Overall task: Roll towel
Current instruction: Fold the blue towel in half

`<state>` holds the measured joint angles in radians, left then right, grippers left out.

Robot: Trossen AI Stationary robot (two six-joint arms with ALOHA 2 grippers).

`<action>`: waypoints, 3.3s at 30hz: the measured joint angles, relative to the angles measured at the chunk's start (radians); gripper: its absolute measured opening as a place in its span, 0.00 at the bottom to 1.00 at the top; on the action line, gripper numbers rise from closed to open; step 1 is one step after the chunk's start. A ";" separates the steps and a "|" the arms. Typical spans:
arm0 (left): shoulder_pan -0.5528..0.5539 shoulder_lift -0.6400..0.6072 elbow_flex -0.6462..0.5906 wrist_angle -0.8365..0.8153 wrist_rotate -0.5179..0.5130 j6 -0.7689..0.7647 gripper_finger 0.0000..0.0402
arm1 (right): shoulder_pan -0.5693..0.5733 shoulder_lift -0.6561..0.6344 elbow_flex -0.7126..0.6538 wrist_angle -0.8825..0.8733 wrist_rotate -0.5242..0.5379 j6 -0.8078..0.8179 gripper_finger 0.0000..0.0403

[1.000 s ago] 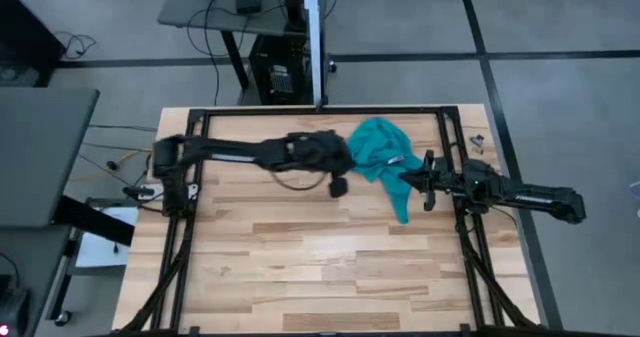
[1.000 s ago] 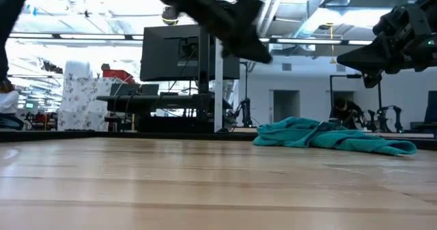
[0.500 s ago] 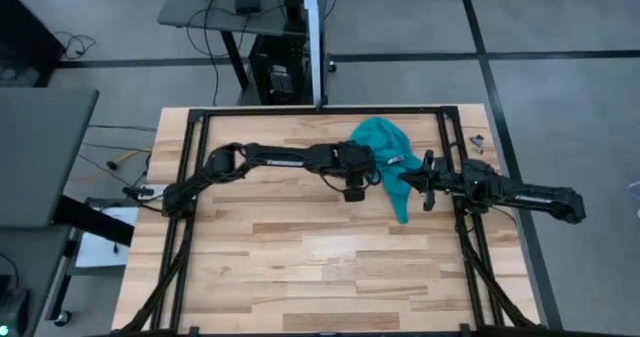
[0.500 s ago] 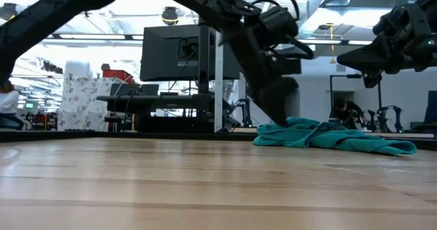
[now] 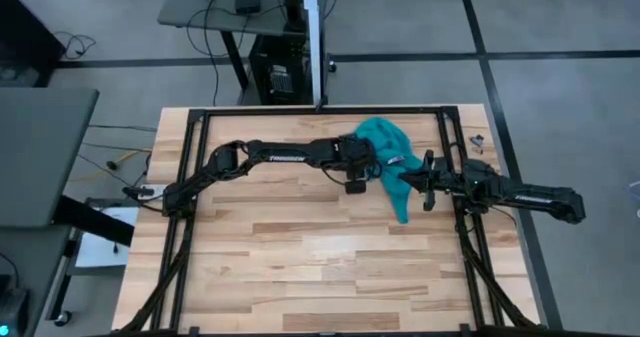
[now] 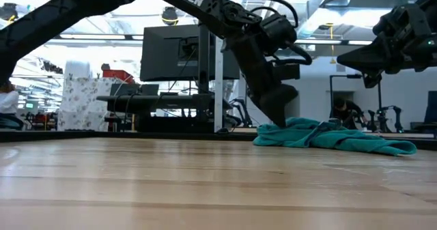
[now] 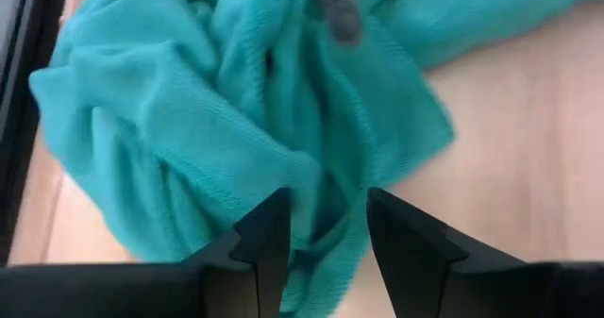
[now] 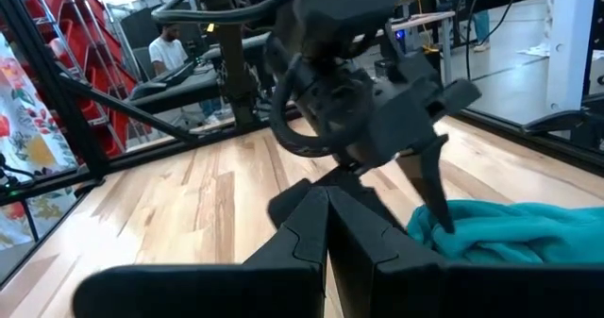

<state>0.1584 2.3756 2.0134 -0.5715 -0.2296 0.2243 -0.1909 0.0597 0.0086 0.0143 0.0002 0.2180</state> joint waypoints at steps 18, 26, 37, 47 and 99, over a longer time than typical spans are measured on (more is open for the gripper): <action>0.002 0.014 -0.004 -0.015 -0.068 0.029 0.31 | 0.000 0.000 0.000 0.000 0.000 0.000 0.00; -0.020 0.014 -0.004 -0.022 -0.024 0.101 0.31 | 0.000 0.000 0.000 0.000 0.000 0.000 0.00; 0.011 0.014 -0.004 -0.062 -0.018 0.102 0.29 | 0.000 0.000 0.000 0.000 0.000 0.000 0.00; 0.004 0.014 -0.004 -0.062 -0.015 0.103 0.22 | 0.000 0.000 0.000 0.000 0.000 0.000 0.00; -0.137 -0.401 0.126 -0.592 0.208 -0.264 0.00 | 0.103 0.203 0.108 0.037 0.014 0.256 0.02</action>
<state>0.0213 1.9745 2.1391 -1.1633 -0.0214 -0.0396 -0.0876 0.2623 0.1167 0.0512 0.0143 0.4737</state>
